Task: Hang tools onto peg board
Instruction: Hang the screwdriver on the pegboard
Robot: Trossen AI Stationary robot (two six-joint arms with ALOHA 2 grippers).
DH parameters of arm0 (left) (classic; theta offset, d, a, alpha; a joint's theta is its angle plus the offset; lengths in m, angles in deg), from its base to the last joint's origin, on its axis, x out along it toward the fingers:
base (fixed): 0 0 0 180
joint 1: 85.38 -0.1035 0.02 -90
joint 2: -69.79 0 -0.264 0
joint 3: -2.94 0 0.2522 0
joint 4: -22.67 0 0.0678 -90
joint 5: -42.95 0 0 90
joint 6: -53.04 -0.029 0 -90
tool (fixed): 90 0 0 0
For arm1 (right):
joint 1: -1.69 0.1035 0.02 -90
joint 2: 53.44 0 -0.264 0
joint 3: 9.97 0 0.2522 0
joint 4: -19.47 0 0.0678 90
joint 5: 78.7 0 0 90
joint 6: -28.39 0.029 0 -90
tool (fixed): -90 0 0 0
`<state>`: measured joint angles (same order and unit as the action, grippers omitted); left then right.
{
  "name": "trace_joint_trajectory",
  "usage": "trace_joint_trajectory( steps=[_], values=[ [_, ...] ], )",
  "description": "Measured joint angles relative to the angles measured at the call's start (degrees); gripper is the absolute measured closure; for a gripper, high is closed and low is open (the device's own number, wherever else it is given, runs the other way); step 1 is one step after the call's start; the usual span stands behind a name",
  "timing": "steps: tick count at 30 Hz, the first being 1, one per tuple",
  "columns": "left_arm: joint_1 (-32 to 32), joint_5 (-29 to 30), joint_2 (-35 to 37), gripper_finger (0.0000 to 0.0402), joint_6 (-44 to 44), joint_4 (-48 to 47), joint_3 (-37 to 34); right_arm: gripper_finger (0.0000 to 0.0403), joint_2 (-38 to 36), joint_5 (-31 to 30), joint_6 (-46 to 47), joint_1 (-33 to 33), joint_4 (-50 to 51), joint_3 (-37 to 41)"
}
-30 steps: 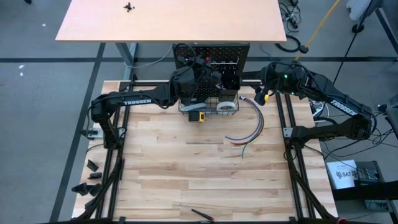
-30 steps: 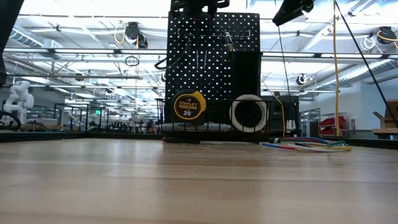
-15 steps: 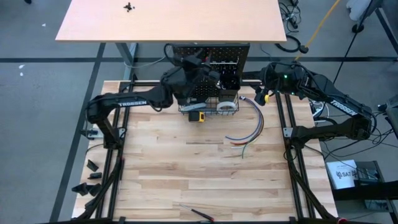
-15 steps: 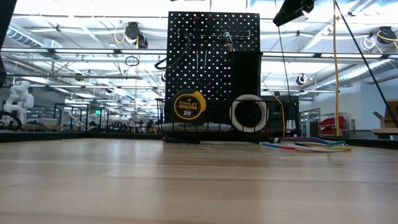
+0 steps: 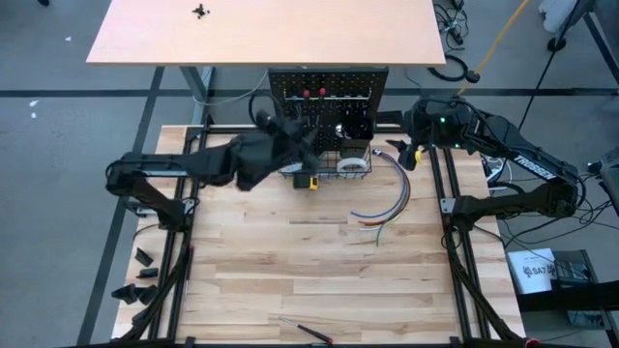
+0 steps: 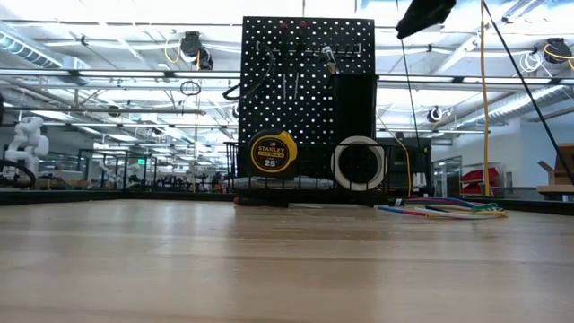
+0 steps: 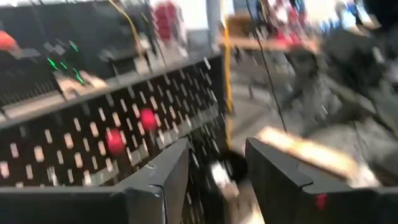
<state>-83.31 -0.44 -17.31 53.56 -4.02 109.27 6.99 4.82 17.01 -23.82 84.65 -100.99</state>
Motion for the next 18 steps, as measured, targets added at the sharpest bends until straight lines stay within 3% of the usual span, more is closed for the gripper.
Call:
trace_joint_trajectory(
  steps=[5, 10, 13, 18],
  values=[
    [5.43, -4.28, 3.87, 0.0239, 15.61, -20.99, 0.00, 0.0149, 0.00, 7.23, 0.04, 0.02, -1.35, 0.00],
    [10.33, -18.86, 6.27, 0.0239, 32.28, -40.92, 0.00, 0.0149, 0.00, 13.49, 1.94, 0.74, -3.49, 0.00],
    [13.87, -25.76, 6.17, 0.0239, 36.44, -46.56, -0.44, 0.0149, 0.00, 16.21, 3.77, 2.32, -4.02, 0.00],
    [18.81, -29.55, 4.01, 0.0239, 34.10, -46.54, -0.98, 0.0149, 0.00, 18.80, 7.50, 7.86, -4.26, 0.00]
  ],
)
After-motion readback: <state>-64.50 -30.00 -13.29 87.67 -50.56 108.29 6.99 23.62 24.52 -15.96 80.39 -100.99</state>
